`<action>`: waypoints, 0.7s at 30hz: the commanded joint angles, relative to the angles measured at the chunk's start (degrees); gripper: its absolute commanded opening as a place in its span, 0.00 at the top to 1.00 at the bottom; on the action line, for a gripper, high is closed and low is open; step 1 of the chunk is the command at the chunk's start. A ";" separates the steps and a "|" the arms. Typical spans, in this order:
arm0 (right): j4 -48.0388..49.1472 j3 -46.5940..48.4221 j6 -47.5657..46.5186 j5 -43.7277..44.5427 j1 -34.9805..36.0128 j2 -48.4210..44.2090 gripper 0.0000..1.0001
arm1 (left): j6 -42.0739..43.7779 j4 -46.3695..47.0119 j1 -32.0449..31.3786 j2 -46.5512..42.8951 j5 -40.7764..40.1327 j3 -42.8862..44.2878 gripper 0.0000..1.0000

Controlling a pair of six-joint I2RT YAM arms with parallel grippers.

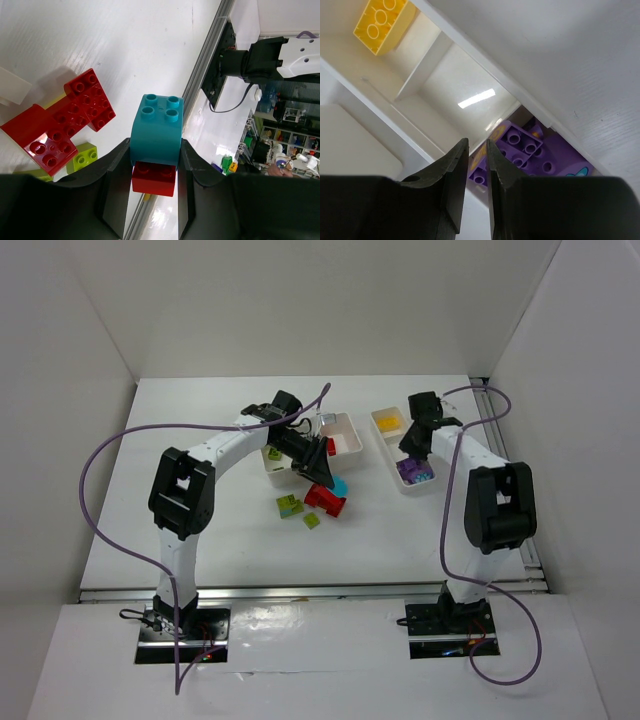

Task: Sort the legos into containers by color

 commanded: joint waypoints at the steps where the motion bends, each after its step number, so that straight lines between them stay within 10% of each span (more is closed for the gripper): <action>1: -1.73 -0.32 0.81 2.15 0.03 -3.62 0.72 | 1.24 -0.06 -0.02 -1.17 1.92 2.63 1.00; 13: 0.63 6.70 -4.54 -4.16 0.03 -9.41 0.57 | -1.83 -0.06 -0.02 -2.74 -0.19 8.07 1.00; 21: 11.26 -1.29 -15.96 -43.20 -0.49 -18.74 0.23 | -2.54 -0.06 -0.02 -1.69 4.46 11.50 1.00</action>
